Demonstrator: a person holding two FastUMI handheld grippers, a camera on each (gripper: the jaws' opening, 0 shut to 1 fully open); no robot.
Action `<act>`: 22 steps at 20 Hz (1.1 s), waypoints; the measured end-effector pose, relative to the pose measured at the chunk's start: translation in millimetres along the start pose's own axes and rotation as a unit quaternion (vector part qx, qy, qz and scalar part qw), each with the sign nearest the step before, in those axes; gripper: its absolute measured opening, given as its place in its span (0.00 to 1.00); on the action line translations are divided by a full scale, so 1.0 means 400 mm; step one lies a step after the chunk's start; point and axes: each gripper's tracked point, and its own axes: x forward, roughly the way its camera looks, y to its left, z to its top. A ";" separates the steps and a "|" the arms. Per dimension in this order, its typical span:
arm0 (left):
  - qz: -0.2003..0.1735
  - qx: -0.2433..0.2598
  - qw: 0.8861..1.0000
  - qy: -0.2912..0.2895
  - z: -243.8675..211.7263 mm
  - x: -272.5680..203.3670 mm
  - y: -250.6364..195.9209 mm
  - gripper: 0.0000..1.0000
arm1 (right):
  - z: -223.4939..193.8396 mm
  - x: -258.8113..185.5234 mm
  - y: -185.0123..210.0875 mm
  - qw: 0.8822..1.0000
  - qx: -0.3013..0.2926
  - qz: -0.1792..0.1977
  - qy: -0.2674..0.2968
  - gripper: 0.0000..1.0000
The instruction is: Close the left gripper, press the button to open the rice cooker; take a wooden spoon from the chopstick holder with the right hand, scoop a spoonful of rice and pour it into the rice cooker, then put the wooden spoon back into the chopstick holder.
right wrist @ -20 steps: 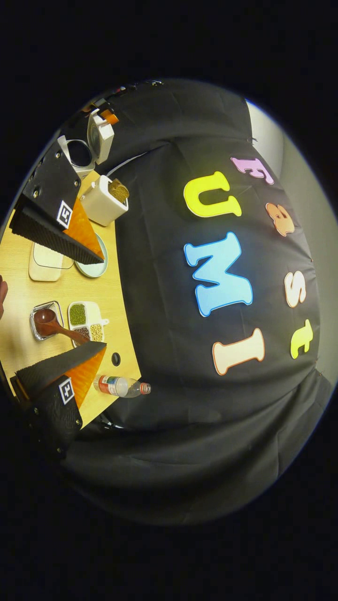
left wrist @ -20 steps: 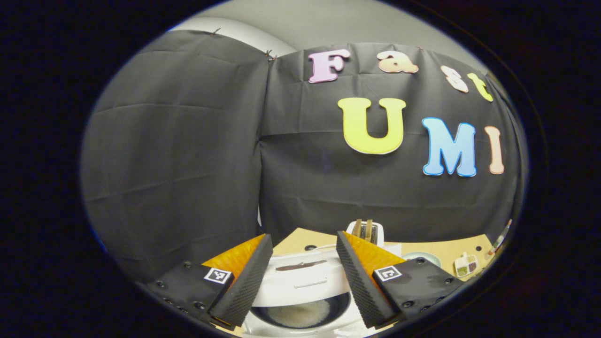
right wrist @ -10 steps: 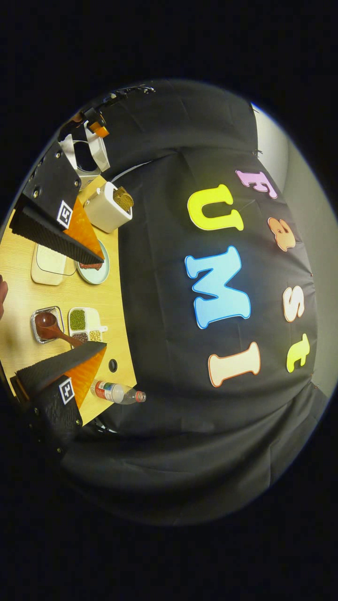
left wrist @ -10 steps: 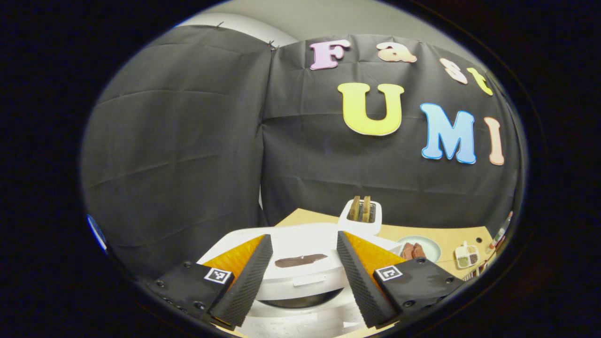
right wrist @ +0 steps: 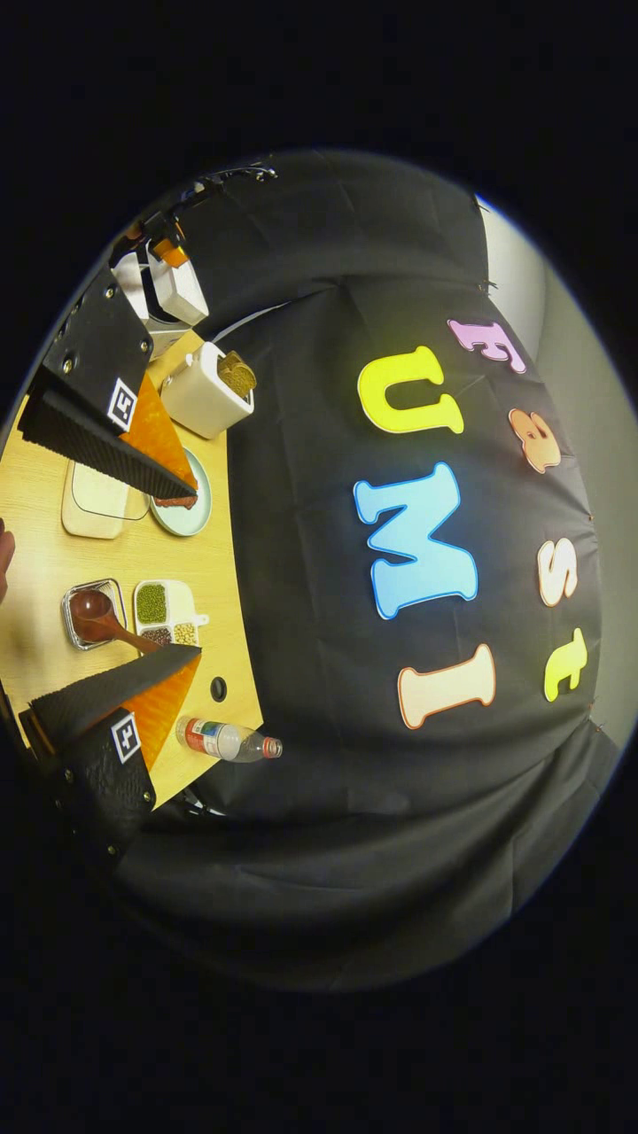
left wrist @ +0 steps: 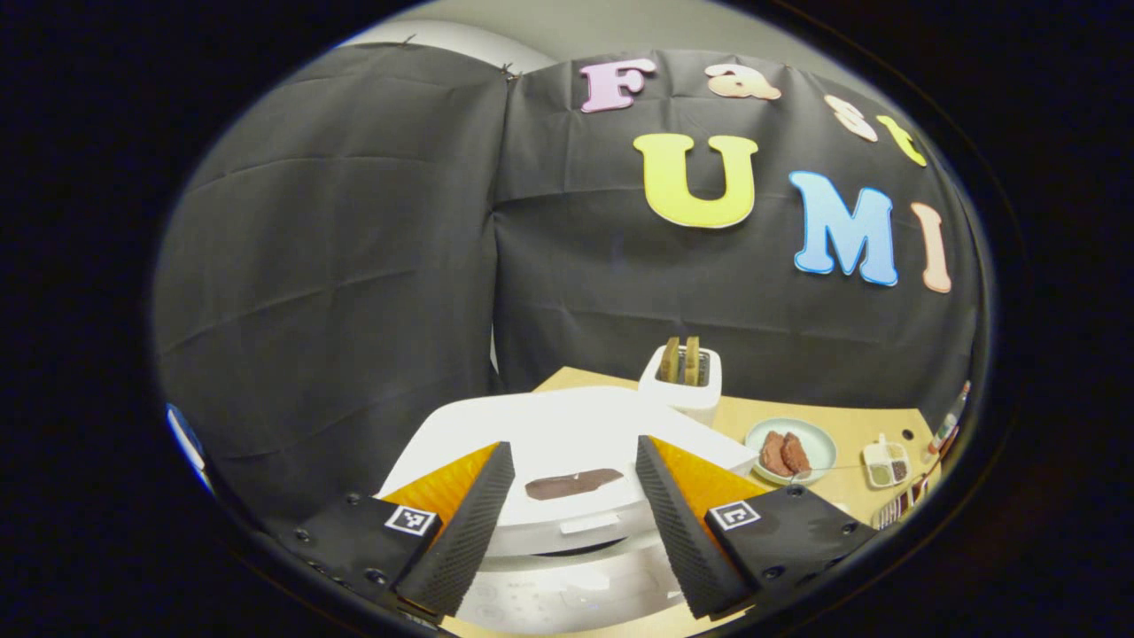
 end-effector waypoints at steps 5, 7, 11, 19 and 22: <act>0.001 0.007 0.999 0.041 -0.079 0.003 -0.008 0.96 | 0.000 0.007 0.004 1.000 0.001 0.002 0.001 0.99; 0.001 0.018 0.998 0.054 -0.111 0.010 -0.011 0.96 | 0.006 0.007 -0.006 1.000 -0.008 -0.003 -0.003 0.99; -0.007 0.011 0.997 0.079 -0.128 0.012 -0.004 1.00 | 0.005 0.006 -0.017 1.000 -0.016 -0.009 -0.004 0.99; -0.050 -0.048 0.997 0.046 -0.076 -0.016 -0.021 0.98 | 0.007 -0.021 0.000 1.000 -0.017 -0.003 -0.010 0.99; -0.078 -0.062 0.995 -0.008 0.045 -0.064 -0.082 0.98 | 0.059 -0.050 0.026 0.999 -0.023 0.004 -0.042 0.99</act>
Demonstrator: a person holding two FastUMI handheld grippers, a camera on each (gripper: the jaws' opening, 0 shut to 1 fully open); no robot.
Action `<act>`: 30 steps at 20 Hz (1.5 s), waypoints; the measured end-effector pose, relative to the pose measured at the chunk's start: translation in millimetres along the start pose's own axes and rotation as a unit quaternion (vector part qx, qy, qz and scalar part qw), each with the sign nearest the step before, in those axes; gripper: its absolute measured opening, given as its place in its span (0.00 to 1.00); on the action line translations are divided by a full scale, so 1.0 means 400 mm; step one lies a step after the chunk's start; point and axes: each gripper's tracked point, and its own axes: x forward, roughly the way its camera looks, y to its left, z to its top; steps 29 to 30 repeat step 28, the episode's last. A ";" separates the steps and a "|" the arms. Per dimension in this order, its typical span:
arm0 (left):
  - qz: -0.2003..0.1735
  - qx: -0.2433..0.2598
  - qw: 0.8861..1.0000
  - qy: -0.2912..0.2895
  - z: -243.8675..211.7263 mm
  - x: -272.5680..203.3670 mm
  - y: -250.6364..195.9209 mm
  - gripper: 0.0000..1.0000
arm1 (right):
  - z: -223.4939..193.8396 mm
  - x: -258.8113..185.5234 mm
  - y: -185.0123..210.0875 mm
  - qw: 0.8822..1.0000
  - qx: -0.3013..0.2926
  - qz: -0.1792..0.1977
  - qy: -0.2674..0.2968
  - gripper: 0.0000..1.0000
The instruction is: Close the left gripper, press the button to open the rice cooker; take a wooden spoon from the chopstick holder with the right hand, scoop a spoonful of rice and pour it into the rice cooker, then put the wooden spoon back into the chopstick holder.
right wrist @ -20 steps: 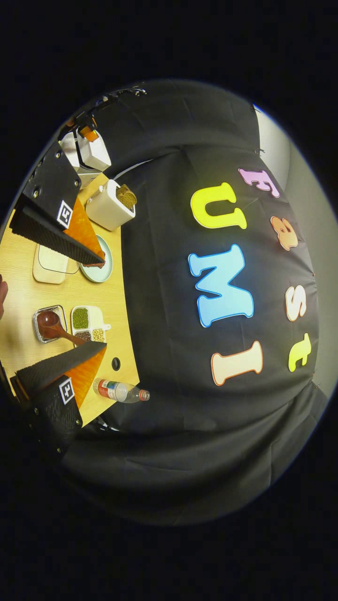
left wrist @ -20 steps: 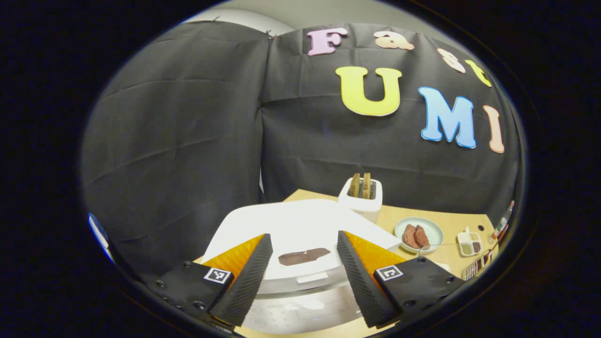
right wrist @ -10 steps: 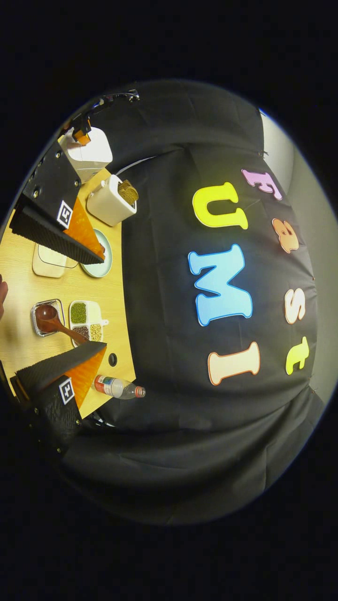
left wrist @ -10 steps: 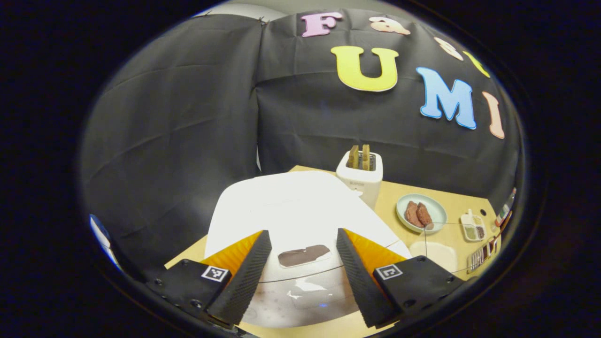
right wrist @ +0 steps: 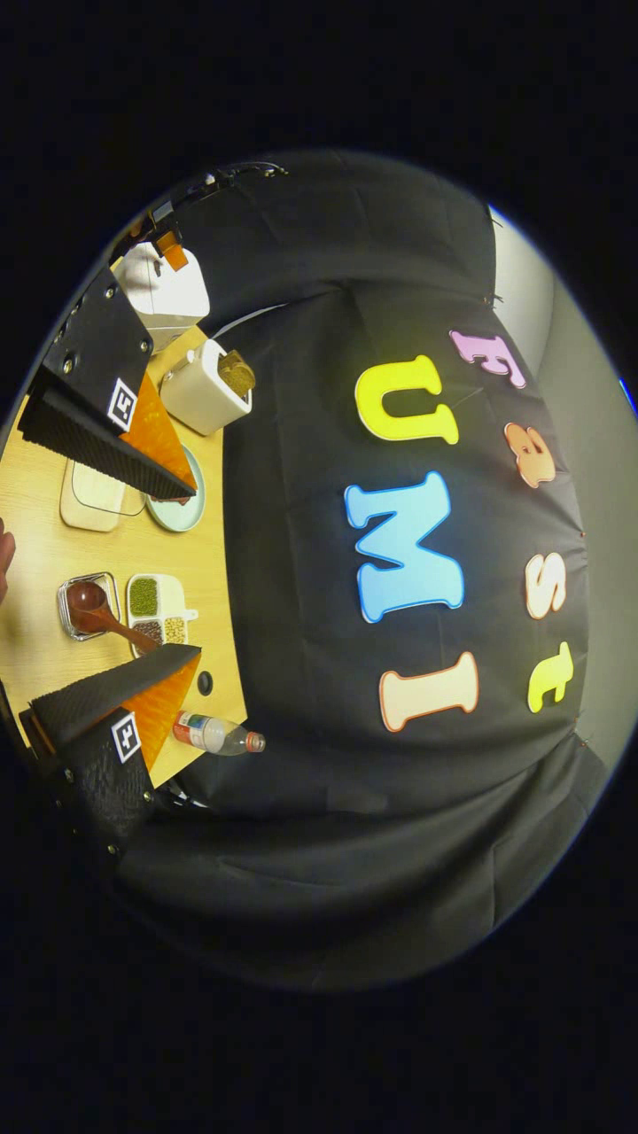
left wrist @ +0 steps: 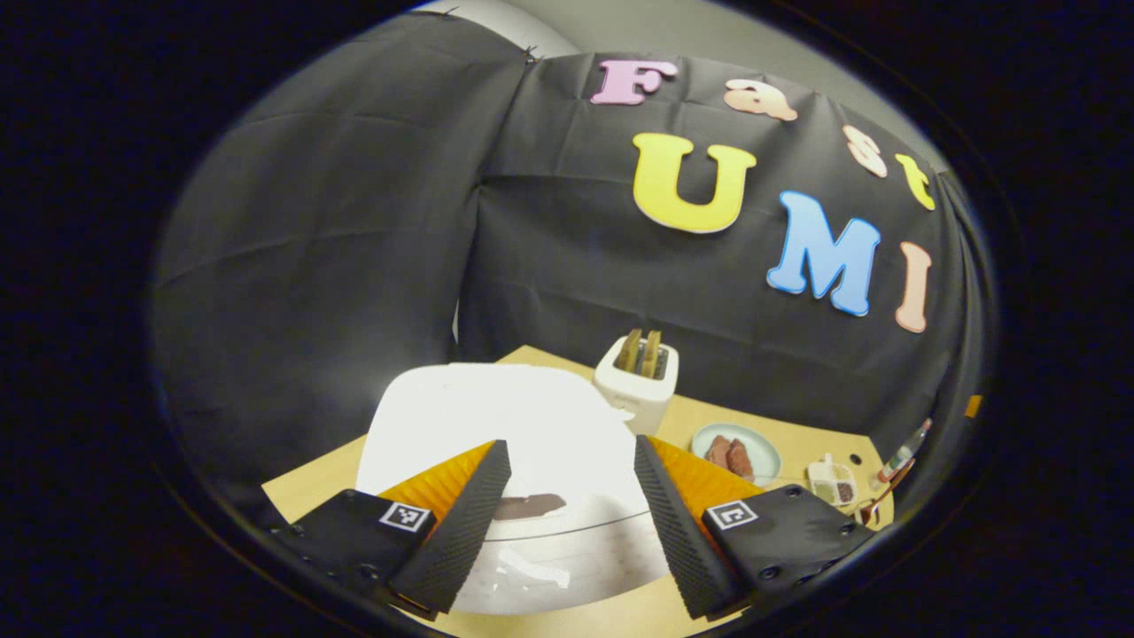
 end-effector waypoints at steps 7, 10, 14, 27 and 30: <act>-0.080 0.060 0.988 -0.114 0.324 -0.100 -0.195 0.96 | 0.161 -0.071 0.086 0.996 -0.043 -0.009 -0.075 0.99; -0.118 0.045 0.984 -0.123 0.423 -0.138 -0.272 0.96 | 0.227 -0.107 0.121 0.994 -0.035 -0.016 -0.098 0.99; -0.162 0.062 0.973 -0.155 0.546 -0.218 -0.361 0.96 | 0.314 -0.136 0.163 0.994 -0.024 -0.022 -0.106 0.99; -0.193 0.053 0.967 -0.158 0.582 -0.263 -0.477 0.96 | 0.361 -0.141 0.083 0.994 0.001 -0.049 -0.099 0.99; -0.187 0.055 0.968 -0.159 0.580 -0.267 -0.492 0.96 | 0.371 -0.139 0.066 0.994 0.000 -0.045 -0.100 0.99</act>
